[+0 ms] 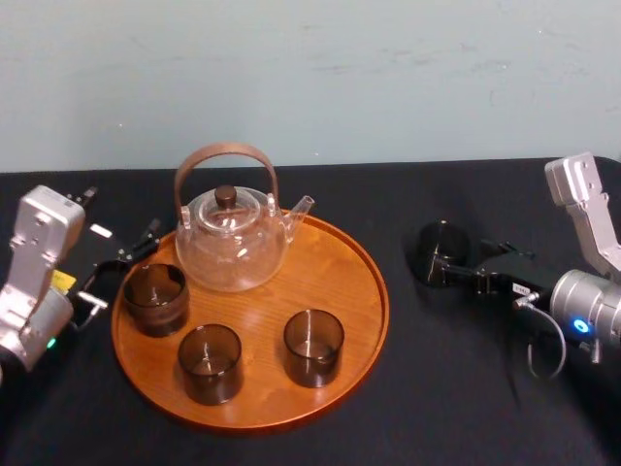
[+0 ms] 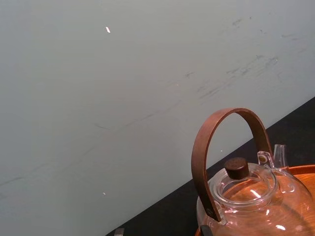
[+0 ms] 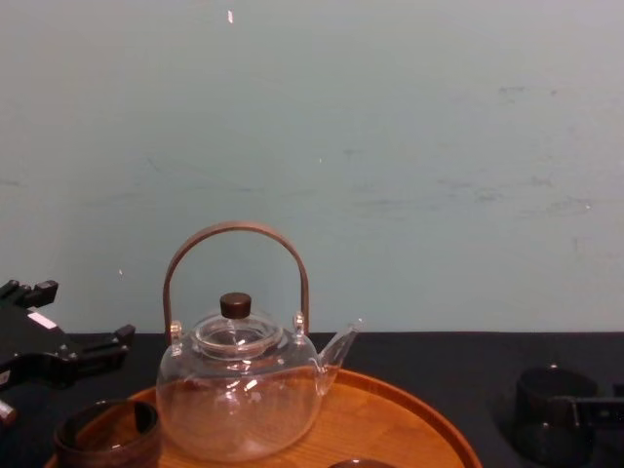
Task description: Pick up the glass from the table and place it on the tray.
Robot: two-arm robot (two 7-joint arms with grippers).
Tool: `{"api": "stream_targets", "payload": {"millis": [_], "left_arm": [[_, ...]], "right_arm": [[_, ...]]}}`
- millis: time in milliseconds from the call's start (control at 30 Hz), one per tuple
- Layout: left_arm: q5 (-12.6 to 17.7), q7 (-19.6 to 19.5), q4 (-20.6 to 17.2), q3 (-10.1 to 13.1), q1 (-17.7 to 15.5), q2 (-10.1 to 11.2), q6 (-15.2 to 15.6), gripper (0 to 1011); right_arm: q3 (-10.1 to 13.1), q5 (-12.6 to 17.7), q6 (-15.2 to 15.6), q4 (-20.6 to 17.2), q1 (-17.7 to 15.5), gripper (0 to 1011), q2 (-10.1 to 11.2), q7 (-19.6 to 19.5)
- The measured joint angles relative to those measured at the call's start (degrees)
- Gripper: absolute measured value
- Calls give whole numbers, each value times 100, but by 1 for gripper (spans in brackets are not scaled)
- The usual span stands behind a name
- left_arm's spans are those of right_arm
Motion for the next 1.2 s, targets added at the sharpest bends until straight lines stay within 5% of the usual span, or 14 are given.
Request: {"api": "stream_targets", "payload": {"millis": [1200], "left_arm": [[0, 0, 0, 0, 0, 0, 0, 1001]], "right_arm": [[-130, -516, 105, 1016, 749, 1002, -617, 117]]}}
